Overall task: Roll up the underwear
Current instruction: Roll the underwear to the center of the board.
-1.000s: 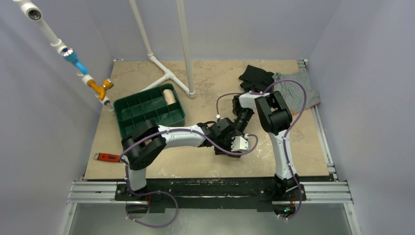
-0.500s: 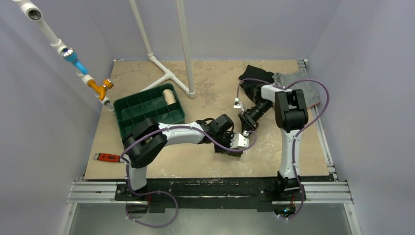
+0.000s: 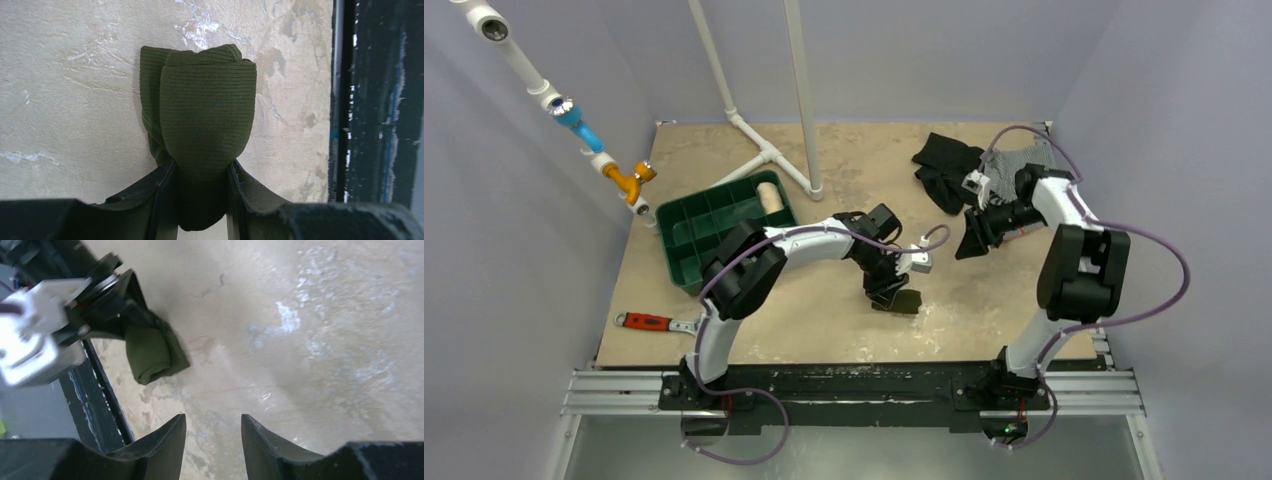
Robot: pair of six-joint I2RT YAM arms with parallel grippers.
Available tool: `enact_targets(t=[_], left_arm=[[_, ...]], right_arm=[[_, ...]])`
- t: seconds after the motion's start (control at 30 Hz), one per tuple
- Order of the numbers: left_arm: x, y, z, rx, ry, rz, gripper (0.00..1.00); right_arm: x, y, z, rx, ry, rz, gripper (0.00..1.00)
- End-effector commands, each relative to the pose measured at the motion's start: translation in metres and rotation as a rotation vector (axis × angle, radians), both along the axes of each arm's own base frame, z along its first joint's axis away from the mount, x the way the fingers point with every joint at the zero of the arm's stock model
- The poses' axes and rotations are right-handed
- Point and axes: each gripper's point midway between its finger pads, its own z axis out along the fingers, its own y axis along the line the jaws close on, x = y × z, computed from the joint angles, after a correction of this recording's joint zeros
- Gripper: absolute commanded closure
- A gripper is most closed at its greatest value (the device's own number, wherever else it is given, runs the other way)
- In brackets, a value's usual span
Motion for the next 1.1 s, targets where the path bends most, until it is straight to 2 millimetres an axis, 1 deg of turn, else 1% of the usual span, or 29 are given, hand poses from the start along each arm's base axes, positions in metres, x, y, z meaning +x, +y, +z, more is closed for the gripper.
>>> enact_targets(t=[0.0, 0.13, 0.23, 0.27, 0.33, 0.4, 0.57, 0.7, 0.8, 0.93, 1.07], left_arm=[[-0.031, 0.047, -0.042, 0.230, 0.293, 0.033, 1.00], [-0.030, 0.047, -0.041, 0.252, 0.429, 0.052, 1.00], [-0.024, 0.045, -0.038, 0.233, 0.477, 0.070, 1.00], [-0.019, 0.045, -0.038, 0.233, 0.515, 0.083, 1.00], [-0.017, 0.045, -0.040, 0.246, 0.540, 0.091, 1.00], [-0.015, 0.045, -0.043, 0.257, 0.551, 0.099, 1.00], [-0.010, 0.043, -0.049, 0.272, 0.536, 0.122, 1.00], [-0.008, 0.043, -0.053, 0.284, 0.553, 0.135, 1.00], [-0.008, 0.042, -0.054, 0.291, 0.579, 0.140, 1.00], [-0.006, 0.041, -0.057, 0.294, 0.572, 0.150, 1.00], [-0.006, 0.040, -0.059, 0.294, 0.581, 0.155, 1.00]], right_arm=[[-0.011, 0.013, 0.010, 0.000, -0.166, 0.017, 0.54], [-0.027, 0.014, 0.016, -0.023, -0.266, 0.024, 0.51], [-0.032, 0.015, 0.021, -0.090, -0.387, 0.037, 0.47], [-0.035, 0.021, 0.021, -0.147, -0.469, 0.056, 0.44], [-0.039, 0.031, 0.018, -0.186, -0.511, 0.090, 0.43], [-0.044, 0.043, 0.018, -0.198, -0.543, 0.118, 0.43], [-0.054, 0.058, 0.015, -0.237, -0.579, 0.195, 0.42], [-0.067, 0.071, 0.007, -0.265, -0.587, 0.273, 0.41], [-0.074, 0.081, 0.002, -0.288, -0.605, 0.319, 0.41], [-0.084, 0.097, -0.001, -0.302, -0.621, 0.383, 0.41], [-0.095, 0.112, -0.010, -0.324, -0.628, 0.446, 0.40]])
